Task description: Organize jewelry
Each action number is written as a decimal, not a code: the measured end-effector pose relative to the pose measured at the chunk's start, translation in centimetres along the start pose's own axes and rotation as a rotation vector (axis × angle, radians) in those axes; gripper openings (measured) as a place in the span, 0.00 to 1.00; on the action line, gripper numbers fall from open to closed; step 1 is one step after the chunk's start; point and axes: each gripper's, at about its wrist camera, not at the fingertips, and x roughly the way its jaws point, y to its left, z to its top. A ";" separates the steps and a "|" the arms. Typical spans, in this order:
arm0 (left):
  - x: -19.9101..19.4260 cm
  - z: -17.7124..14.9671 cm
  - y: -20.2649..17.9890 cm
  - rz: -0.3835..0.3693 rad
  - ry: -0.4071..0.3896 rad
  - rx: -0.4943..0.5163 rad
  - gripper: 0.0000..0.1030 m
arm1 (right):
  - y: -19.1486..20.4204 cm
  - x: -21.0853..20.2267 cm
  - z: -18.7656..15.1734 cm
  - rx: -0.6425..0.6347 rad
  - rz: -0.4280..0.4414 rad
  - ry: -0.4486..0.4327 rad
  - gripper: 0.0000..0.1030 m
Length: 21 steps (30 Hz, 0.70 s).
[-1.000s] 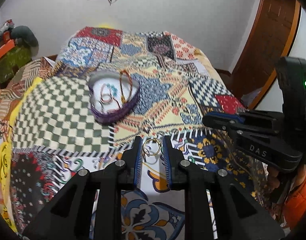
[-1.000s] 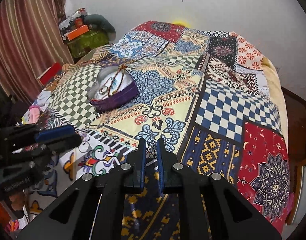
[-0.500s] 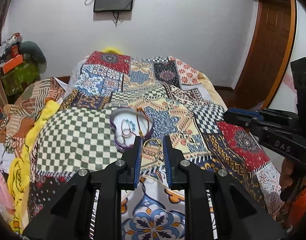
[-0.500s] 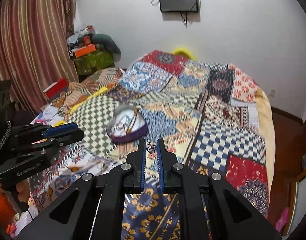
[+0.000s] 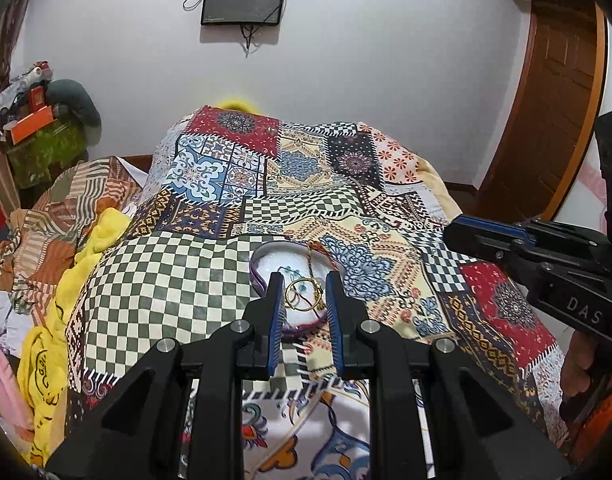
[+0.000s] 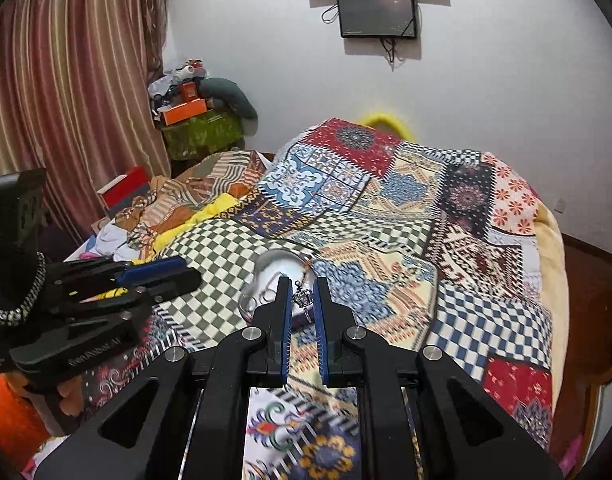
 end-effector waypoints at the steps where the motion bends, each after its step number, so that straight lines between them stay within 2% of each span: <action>1: 0.3 0.1 0.2 -0.001 0.002 -0.002 0.19 | 0.0 0.2 0.3 0.000 0.005 0.000 0.09; 10: 3.2 0.7 0.9 0.002 0.035 -0.010 0.19 | 0.3 3.3 1.9 0.007 0.037 0.026 0.09; 21: 7.3 0.8 2.0 -0.056 0.130 -0.045 0.19 | -0.1 7.0 2.6 0.025 0.067 0.113 0.09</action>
